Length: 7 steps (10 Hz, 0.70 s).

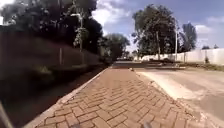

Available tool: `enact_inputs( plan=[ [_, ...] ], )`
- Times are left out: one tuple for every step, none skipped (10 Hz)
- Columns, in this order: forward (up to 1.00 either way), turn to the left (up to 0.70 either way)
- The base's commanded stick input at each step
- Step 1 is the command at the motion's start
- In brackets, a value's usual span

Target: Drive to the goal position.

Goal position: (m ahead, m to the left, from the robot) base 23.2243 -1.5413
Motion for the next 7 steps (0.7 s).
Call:
enact_inputs(
  plan=[
    [0.70,0.00],
    [0.70,0.00],
    [0.70,0.00],
    [0.70,0.00],
    [0.70,0.00],
    [0.70,0.00],
    [0.70,0.00]
  ],
)
